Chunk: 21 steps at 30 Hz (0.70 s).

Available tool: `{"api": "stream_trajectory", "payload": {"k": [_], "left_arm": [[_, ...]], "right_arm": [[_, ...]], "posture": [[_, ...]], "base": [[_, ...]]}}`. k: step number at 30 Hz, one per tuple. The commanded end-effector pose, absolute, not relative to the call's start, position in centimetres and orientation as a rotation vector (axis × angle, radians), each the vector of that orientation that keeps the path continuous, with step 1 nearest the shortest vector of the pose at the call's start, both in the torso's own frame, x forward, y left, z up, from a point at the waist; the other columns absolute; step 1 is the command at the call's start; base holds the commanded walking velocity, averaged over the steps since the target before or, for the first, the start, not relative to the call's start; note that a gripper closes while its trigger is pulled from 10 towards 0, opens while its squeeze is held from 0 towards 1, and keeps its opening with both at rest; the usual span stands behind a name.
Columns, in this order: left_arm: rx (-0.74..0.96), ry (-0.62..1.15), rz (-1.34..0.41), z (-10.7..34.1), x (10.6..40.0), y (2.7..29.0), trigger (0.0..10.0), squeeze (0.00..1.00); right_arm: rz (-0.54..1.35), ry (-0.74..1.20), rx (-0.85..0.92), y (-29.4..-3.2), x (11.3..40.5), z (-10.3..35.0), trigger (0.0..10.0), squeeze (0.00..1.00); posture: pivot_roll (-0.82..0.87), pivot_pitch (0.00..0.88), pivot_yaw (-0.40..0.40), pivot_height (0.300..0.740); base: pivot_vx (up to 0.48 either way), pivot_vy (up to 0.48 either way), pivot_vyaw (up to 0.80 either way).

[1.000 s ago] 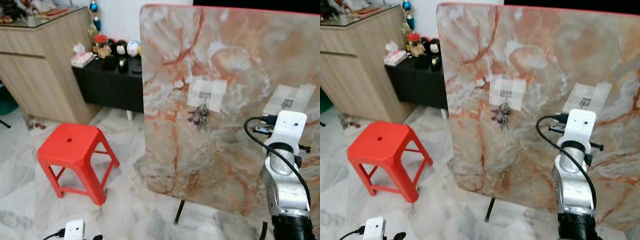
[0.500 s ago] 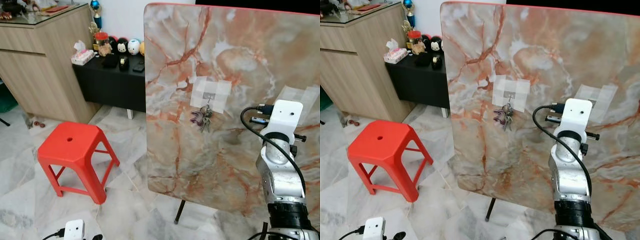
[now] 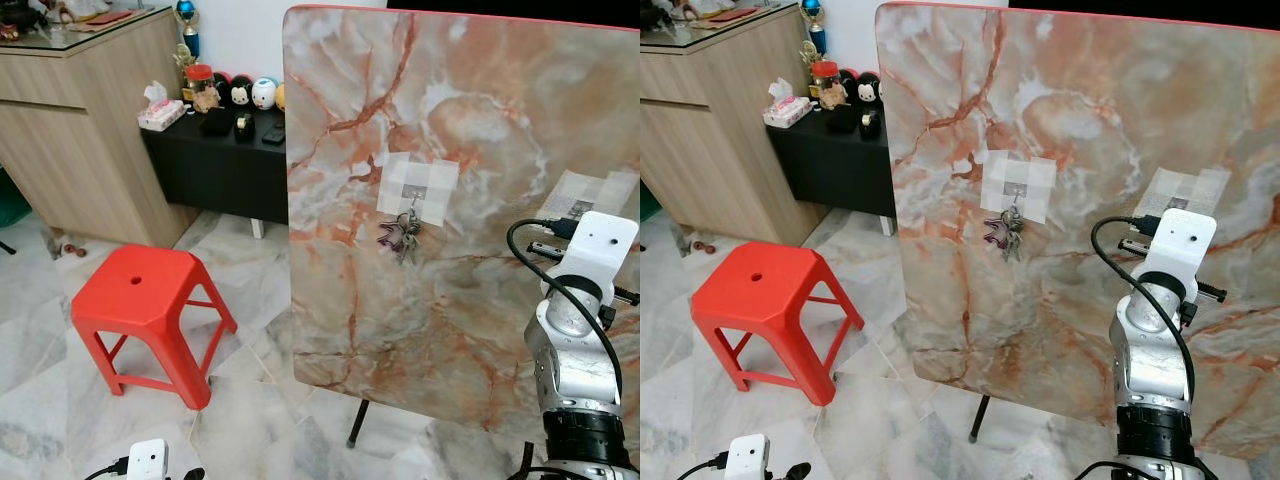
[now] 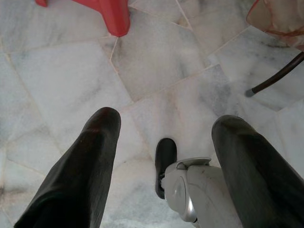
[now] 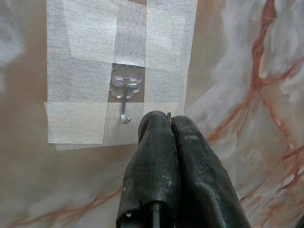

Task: Hang keys on a hook

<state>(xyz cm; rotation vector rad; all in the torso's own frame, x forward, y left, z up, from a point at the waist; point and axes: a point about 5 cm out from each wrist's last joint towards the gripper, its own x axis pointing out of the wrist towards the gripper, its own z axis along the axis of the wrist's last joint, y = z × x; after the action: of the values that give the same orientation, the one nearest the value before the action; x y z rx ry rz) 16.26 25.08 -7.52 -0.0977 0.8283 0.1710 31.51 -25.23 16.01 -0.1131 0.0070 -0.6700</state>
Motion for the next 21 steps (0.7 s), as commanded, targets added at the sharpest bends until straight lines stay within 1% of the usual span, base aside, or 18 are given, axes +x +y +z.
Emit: {"api": "stream_trajectory", "payload": {"k": [1,9,21], "left_arm": [[-0.088,0.845,0.164,-7.6,16.0,25.1,10.0,0.0],[-0.084,0.842,0.167,-7.6,16.1,25.1,10.0,0.0],[-0.082,0.844,0.166,-7.6,16.1,25.1,10.0,0.0]], "right_arm": [[-0.678,-0.012,-0.095,-25.2,31.6,16.7,10.0,0.0],[-0.622,-0.011,-0.083,-24.4,32.2,16.7,10.0,0.0],[-0.59,-0.025,-0.095,-24.1,32.5,16.9,10.0,0.0]], "posture": [[-0.02,0.0,-0.042,0.74],[-0.02,0.0,-0.042,0.74],[-0.02,0.0,-0.043,0.74]], "base": [[0.0,0.0,0.0],[0.0,0.0,0.0],[0.0,0.0,0.0]]}}
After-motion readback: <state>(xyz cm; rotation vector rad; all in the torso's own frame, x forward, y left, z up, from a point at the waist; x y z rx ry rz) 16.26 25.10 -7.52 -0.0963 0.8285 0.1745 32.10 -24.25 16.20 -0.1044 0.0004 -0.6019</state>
